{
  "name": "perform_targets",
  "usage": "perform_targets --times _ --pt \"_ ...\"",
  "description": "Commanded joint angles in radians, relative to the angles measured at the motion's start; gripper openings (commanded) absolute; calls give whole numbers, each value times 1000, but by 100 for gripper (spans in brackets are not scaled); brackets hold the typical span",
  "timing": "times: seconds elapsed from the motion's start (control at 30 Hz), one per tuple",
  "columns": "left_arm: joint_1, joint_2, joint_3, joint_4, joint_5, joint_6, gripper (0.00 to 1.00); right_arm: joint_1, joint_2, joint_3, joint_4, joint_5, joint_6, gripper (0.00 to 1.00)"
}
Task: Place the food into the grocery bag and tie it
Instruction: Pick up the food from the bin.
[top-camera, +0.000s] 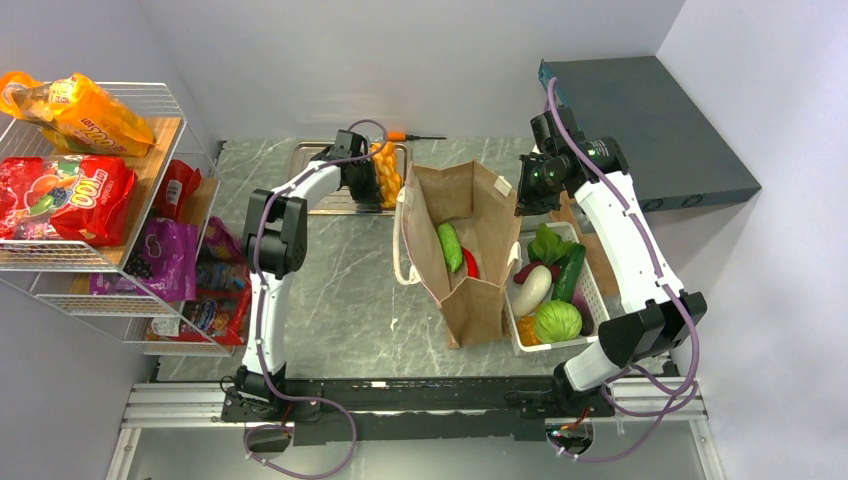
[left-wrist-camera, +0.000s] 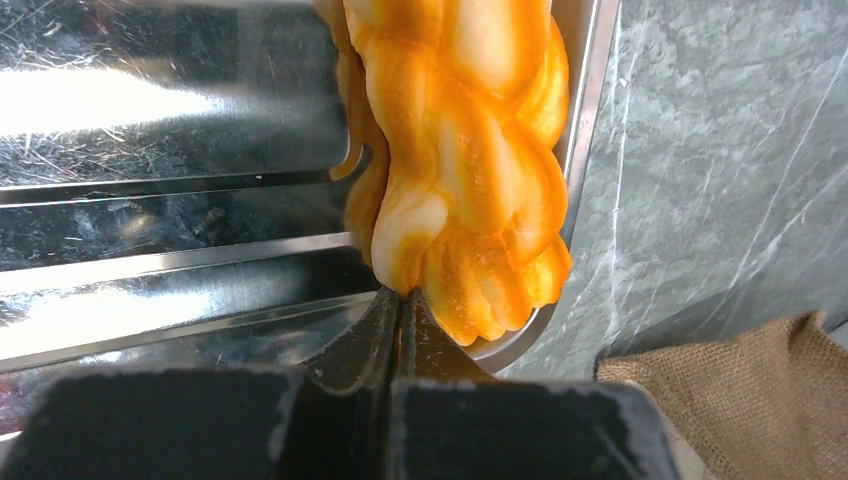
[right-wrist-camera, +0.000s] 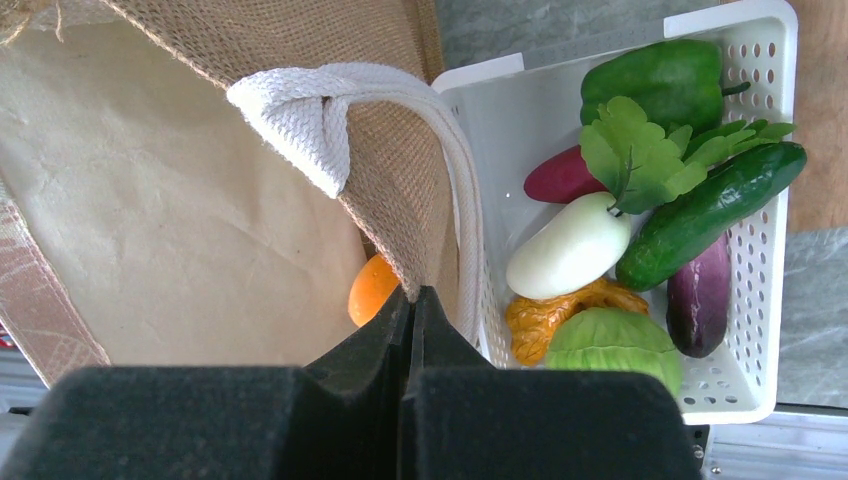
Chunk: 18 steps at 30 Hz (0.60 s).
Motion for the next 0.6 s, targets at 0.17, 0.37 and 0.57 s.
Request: perform_targets --times 0.17,0.37,0.57 --pt "1 -54 35 -32 -50 54 0 0 -9 51 27 34 -21 0" --pt "8 -132 36 -86 -93 106 0 0 -6 55 26 35 -21 0" --pt "14 -231 -37 -66 -92 134 0 0 -8 52 25 32 -21 0"
